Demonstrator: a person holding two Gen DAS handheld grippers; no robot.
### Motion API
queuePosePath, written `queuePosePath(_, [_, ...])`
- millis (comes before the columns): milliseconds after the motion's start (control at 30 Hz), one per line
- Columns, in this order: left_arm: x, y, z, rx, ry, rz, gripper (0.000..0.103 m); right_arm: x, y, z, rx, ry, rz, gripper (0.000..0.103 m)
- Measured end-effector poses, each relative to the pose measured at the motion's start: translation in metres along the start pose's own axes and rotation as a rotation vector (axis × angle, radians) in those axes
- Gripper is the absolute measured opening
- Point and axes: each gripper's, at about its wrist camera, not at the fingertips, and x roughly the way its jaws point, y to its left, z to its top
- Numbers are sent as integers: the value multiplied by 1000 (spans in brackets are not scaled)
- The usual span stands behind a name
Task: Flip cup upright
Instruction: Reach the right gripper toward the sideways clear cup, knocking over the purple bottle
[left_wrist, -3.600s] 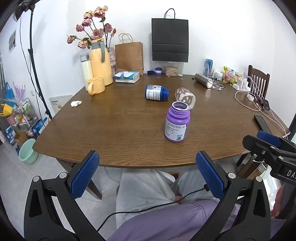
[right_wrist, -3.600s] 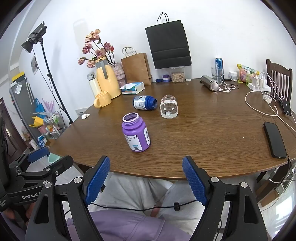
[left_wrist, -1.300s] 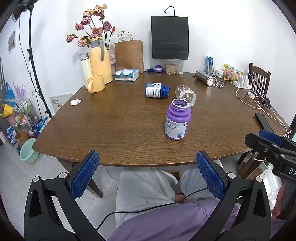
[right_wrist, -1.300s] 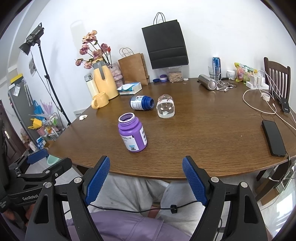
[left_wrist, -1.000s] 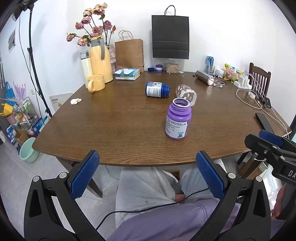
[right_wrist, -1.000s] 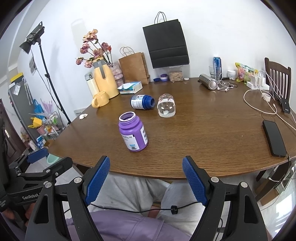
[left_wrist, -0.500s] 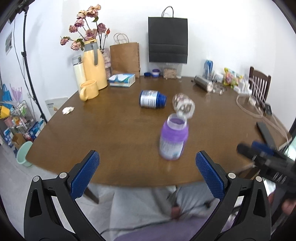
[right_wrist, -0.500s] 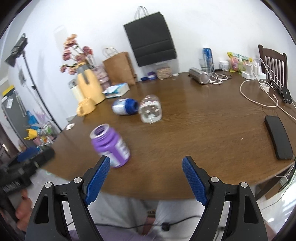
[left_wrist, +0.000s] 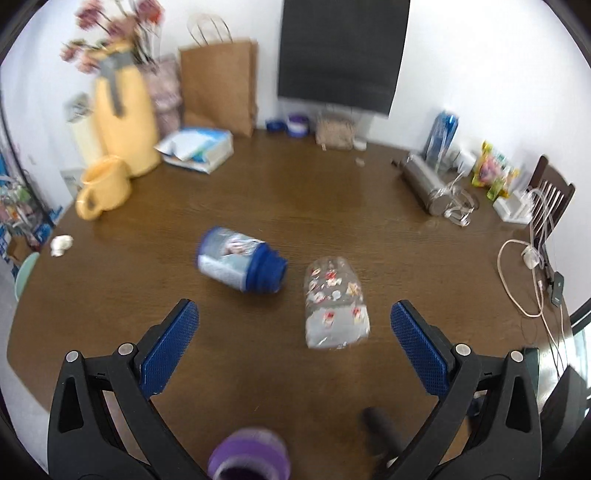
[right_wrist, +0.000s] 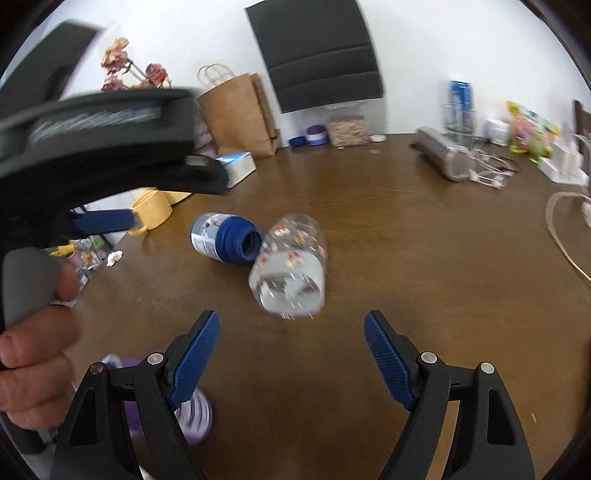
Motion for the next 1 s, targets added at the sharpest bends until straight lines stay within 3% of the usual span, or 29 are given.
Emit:
queuePosePath(167, [61,16,8,-86,179,-53,103,41,-1,13,-5,46,-5,85])
queuePosePath(333, [85,26,1,-133,260,-129,103,65,2,17,-5,64,-14,84])
queuePosePath(367, [85,26,2,-128,257,-140,103,66,3,17,-6,55,-21,84])
queuePosePath(467, [71,30,-1,-139,178,-70,103,64,1,17,6,26,-18,84])
queuePosePath(667, [46,29,-6,-73,43,26,103,66,-8,18,37,24,-15,71])
queuePosePath(800, [43,34,-12,-78,62,-2,103,63,-9,20,33,17,-5,67])
queuePosePath(933, [25,31,-21,-79,-3,25,103,55,-15,18,41,6,23,67])
queuePosePath(1000, [20,27,-28,-83,-3,-9,102,53,-23,18,55,6,36,67])
